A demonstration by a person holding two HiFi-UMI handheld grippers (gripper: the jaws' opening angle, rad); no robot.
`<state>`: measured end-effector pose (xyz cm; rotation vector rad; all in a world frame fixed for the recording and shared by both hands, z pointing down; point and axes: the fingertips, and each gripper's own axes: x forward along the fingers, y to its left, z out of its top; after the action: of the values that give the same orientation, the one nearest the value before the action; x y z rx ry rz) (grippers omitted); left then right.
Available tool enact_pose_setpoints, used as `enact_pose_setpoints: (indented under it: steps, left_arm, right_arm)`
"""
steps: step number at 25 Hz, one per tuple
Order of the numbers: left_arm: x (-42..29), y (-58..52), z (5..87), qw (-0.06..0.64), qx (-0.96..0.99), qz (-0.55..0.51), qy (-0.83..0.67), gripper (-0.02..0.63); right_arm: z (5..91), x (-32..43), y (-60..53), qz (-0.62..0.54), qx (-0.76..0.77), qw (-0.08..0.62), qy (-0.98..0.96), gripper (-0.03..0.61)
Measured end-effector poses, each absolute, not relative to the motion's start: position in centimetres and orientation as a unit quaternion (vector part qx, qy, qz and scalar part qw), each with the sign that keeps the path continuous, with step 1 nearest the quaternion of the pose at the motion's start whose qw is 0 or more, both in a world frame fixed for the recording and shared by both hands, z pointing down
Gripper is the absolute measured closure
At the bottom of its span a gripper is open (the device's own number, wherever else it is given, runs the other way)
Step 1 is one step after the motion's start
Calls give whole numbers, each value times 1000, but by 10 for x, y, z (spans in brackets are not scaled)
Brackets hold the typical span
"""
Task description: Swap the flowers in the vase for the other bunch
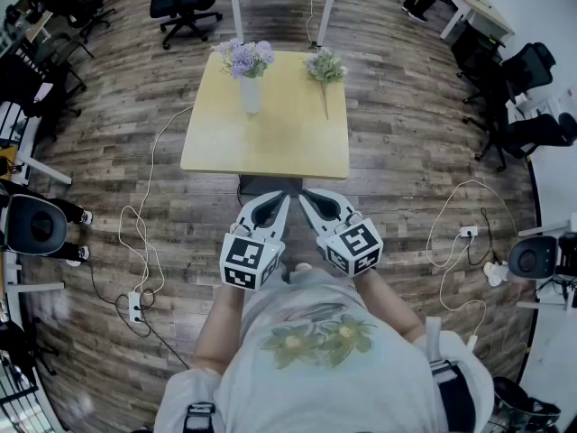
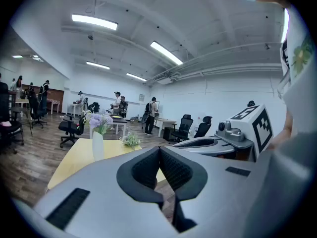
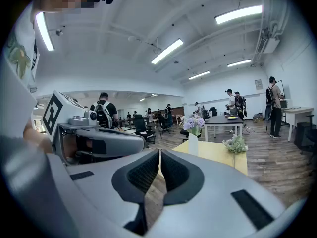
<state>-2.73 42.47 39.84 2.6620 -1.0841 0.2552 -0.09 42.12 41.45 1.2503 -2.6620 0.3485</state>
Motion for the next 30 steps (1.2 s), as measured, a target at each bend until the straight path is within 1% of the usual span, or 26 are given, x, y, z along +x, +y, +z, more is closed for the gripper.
enact_pose_setpoints:
  steps: [13,21,30]
  left_arm:
    - [-99,367,436,149,917,109,-353,595]
    - [-89,332,435,155,923,111,-335,595]
    - [-88,245,440,169,915,116,-347,595]
  right_arm:
    - [433,-65,365,120,447,76,-883,531]
    - [422,-50,331,126,452,53,-882,531]
    - [420,-47,233,133,434,46,-890,529]
